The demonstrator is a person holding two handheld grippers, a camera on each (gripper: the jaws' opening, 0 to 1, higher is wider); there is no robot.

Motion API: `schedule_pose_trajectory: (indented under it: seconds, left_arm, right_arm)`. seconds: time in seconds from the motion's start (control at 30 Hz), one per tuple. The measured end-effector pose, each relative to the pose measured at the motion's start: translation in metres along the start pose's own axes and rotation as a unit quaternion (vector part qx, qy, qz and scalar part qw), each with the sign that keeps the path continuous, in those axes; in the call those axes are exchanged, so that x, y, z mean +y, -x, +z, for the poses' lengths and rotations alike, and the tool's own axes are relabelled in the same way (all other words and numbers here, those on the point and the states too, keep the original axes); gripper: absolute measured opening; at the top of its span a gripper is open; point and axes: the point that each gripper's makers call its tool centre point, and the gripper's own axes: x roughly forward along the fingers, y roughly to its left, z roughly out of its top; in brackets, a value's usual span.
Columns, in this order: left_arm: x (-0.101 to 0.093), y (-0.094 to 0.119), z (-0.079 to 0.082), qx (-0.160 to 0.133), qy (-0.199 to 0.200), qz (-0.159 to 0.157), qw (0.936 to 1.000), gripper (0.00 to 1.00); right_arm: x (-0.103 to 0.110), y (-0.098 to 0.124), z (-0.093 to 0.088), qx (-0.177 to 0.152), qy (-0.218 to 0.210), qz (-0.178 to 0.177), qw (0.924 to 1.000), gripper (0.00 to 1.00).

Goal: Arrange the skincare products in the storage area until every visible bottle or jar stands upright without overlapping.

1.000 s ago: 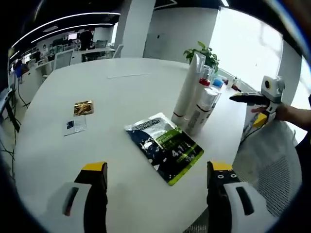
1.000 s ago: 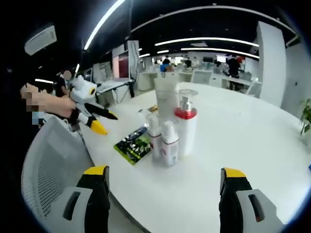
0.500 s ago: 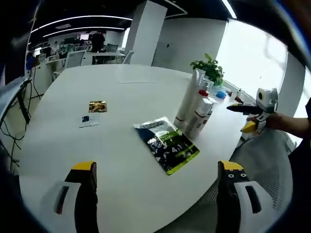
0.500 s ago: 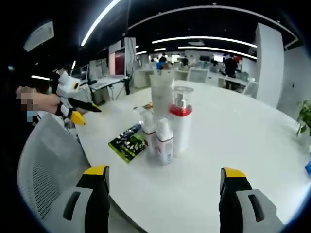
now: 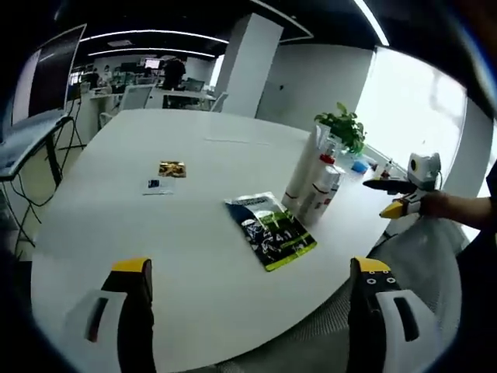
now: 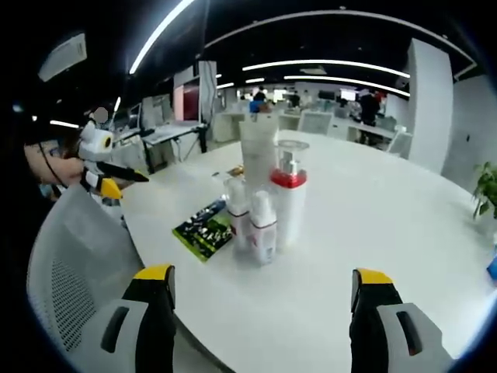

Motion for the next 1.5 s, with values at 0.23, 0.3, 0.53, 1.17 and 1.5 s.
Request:
schedule_pose_trajectory:
  seconds: [0.23,0.3,0.53,1.17,1.5]
  left_arm:
    - [-0.001,-0.007,-0.002,-0.010,0.029,-0.004,0.9995,0.99]
    - [-0.005,-0.010,-0.003,-0.006,0.026,-0.006,0.9996,0.99]
    - [-0.002,-0.009,-0.002,-0.006,0.025,0.000,0.9997,0.99]
    - [0.007,-0.011,-0.003,0.005,0.015,0.032,0.9994,0.94]
    - [0.005,-0.016,-0.005,0.016,0.008,0.032,0.9993,0.93]
  right_arm:
    - [-0.003,0.001,0.002,-0.007,0.002,-0.008,0.9999,0.99]
    - [-0.003,0.002,0.002,-0.008,0.000,-0.008,0.9999,0.99]
    - [-0.002,0.002,0.003,-0.011,-0.001,-0.007,0.9999,0.98]
    - [-0.031,0.014,-0.021,0.004,-0.024,-0.063,0.9977,0.88]
    - [-0.042,0.013,-0.026,-0.002,-0.029,-0.100,0.9945,0.82]
